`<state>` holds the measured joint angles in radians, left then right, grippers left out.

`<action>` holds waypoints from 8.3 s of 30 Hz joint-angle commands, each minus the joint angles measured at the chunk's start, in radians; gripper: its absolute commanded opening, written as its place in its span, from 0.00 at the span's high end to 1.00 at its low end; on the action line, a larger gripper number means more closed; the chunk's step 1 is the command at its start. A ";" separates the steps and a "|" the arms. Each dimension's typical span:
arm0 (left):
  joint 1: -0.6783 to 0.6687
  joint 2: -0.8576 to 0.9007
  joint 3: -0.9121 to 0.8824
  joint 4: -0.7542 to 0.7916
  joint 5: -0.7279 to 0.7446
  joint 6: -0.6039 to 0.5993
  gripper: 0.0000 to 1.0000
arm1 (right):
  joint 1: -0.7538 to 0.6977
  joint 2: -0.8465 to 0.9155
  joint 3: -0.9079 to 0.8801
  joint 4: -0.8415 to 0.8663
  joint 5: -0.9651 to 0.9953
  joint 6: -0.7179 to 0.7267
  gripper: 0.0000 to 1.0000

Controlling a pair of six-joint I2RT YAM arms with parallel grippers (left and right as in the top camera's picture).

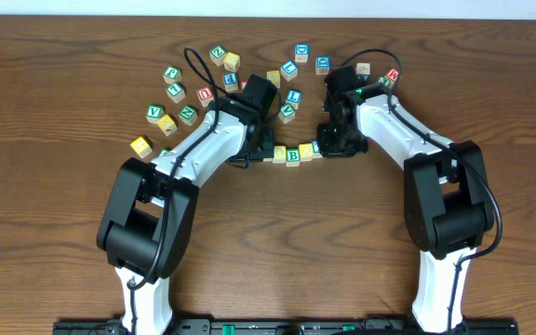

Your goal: Spell out ROBOT

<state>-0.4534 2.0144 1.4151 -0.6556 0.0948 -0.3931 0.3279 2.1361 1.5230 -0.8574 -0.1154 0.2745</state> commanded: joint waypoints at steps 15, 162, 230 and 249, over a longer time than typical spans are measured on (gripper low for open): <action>0.005 0.007 -0.006 -0.048 0.003 -0.008 0.91 | -0.009 -0.089 0.029 -0.085 0.005 -0.005 0.76; 0.215 -0.348 0.009 -0.148 -0.238 0.063 0.92 | 0.103 -0.008 0.026 0.143 0.196 0.114 0.99; 0.215 -0.348 0.009 -0.148 -0.238 0.063 0.91 | 0.100 -0.015 0.035 0.081 0.184 0.106 0.99; 0.215 -0.348 0.009 -0.148 -0.238 0.063 0.92 | -0.010 -0.194 0.061 -0.087 0.108 0.106 0.98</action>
<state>-0.2436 1.6783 1.4151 -0.8013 -0.1303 -0.3393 0.3309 1.9522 1.5723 -0.9192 0.0284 0.3748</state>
